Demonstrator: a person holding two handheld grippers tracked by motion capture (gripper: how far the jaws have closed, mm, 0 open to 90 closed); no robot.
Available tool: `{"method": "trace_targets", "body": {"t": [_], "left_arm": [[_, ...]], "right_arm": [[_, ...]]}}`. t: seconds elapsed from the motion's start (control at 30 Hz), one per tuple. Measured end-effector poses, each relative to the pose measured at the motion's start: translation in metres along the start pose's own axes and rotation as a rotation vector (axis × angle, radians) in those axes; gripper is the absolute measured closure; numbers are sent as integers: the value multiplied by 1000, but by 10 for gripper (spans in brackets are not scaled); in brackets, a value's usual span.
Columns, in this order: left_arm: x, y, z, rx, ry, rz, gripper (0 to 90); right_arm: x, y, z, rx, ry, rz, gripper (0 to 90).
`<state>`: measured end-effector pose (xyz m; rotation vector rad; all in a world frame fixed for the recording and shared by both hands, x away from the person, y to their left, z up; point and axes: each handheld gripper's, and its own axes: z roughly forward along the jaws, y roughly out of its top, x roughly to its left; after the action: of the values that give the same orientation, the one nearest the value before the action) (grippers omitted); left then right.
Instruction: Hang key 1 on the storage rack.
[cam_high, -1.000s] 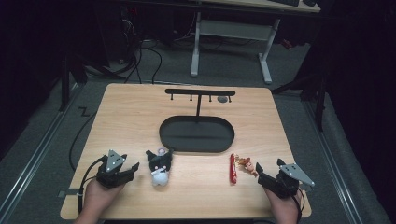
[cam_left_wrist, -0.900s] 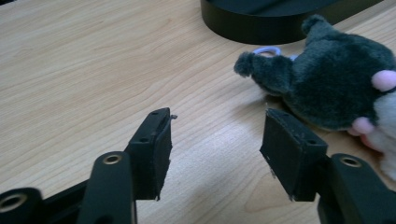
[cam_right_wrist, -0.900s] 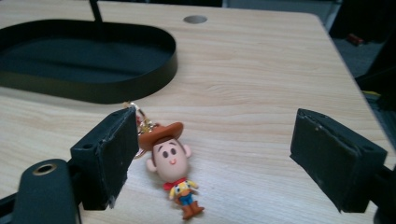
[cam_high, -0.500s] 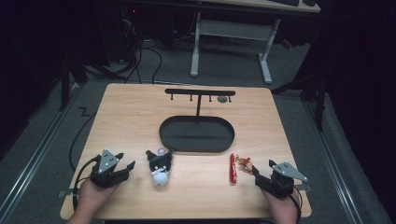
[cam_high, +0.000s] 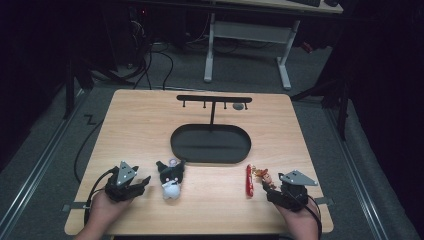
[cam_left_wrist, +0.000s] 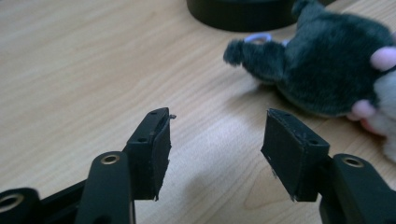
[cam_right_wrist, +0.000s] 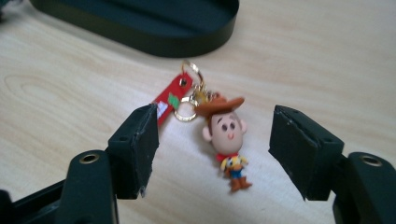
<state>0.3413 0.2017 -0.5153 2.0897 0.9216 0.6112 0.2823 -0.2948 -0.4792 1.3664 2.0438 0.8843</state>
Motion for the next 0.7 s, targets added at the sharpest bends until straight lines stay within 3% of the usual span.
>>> {"method": "trace_targets", "body": {"t": [0.3, 0.43, 0.6, 0.7], "left_arm": [[0, 0, -8, -32, -46, -27, 412], [1, 2, -13, -56, -47, -32, 414], [3, 3, -12, -55, -77, -53, 417], [1, 3, -10, -45, -77, -30, 411]], "right_arm": [[-10, 11, -4, 187, -4, -6, 303], [-19, 16, -10, 259, 6, -5, 311], [-26, 24, -14, 323, 6, -33, 320], [-27, 30, -11, 351, 20, -52, 336]]}}
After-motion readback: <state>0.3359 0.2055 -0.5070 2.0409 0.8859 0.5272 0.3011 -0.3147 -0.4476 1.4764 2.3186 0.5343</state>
